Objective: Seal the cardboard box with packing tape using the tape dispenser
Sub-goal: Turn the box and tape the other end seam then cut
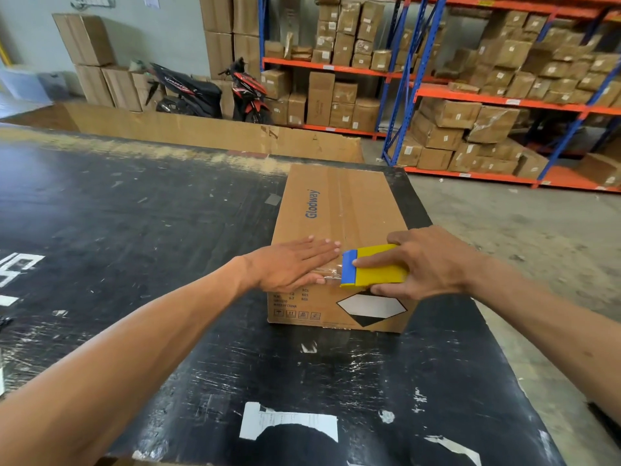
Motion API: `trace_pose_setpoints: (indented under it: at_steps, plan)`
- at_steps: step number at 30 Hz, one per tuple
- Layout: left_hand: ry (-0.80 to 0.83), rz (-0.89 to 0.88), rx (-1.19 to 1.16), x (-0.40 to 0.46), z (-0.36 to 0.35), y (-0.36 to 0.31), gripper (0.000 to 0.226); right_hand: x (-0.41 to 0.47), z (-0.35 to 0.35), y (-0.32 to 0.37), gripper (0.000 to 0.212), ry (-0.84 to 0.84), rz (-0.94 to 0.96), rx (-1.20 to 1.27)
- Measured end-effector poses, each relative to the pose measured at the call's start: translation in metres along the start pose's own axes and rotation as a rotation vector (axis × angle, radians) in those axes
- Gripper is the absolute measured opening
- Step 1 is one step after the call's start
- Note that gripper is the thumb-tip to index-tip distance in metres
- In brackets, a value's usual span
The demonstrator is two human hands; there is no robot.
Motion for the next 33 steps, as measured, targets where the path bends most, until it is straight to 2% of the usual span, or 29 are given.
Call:
trace_pose_setpoints:
  at_steps: [5, 11, 14, 17, 22, 33]
  plan:
    - [-0.001, -0.006, -0.001, 0.001, 0.0, 0.001, 0.064, -0.029, -0.006, -0.026, 0.053, -0.013, 0.01, 0.003]
    - [-0.003, 0.017, -0.035, 0.004, 0.006, 0.0, 0.066, -0.024, -0.013, -0.018, 0.057, 0.06, 0.046, -0.101]
    - [-0.041, 0.049, 0.018, 0.021, 0.023, -0.007, 0.071, -0.025, -0.015, -0.019, 0.056, 0.091, 0.013, -0.113]
    - [-0.016, 0.101, 0.032, 0.035, 0.017, -0.016, 0.079, -0.024, -0.012, -0.018, 0.054, 0.029, 0.014, -0.121]
    - [0.078, 0.08, -0.006, 0.039, -0.004, -0.013, 0.075, -0.025, -0.012, -0.018, 0.052, -0.074, 0.048, -0.077]
    - [0.043, 0.068, -0.021, 0.039, -0.004, -0.009, 0.075, -0.05, -0.01, -0.042, 0.055, -0.155, 0.128, 0.023]
Point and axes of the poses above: each hand's wrist, its own x-axis towards the middle knuckle, its own z-axis out of the back of the hand, y = z × x, the point moved 7 cm from there along x, towards the middle knuckle, and after that the axes turned 9 degrees about x, right-handed, at the moved point
